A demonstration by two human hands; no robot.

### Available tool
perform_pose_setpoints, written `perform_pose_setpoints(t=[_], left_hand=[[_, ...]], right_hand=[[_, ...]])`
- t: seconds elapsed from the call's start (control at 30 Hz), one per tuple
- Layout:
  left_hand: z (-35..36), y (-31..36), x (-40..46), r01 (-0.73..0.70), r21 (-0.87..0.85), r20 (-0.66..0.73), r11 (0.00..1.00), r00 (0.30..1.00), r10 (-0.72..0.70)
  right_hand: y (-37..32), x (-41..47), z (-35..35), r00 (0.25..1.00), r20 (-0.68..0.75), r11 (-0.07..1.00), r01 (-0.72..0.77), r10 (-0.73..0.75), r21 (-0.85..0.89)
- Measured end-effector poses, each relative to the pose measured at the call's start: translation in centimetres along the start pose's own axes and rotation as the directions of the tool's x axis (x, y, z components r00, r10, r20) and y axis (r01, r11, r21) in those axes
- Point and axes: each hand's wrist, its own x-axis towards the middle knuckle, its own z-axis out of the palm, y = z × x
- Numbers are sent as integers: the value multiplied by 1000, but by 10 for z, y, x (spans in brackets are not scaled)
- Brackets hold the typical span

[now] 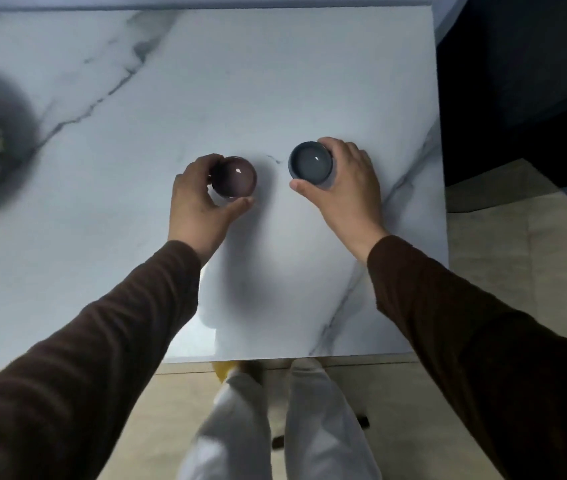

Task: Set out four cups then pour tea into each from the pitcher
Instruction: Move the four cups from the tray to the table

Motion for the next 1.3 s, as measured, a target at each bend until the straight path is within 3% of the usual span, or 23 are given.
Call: perform_pose_setpoints(t=[0.67, 1.07, 1.3], left_hand=[[26, -7, 51, -104, 230, 69, 968, 994, 90], [25, -3, 46, -42, 262, 100, 964, 995, 16], [-11, 3, 14, -87, 355, 67, 931, 996, 67]], right_hand=[[31, 50, 29, 998, 26, 998, 50, -49, -29], [26, 45, 23, 998, 56, 997, 44, -41, -61], [-7, 11, -3, 963, 50, 921, 267, -264, -282]])
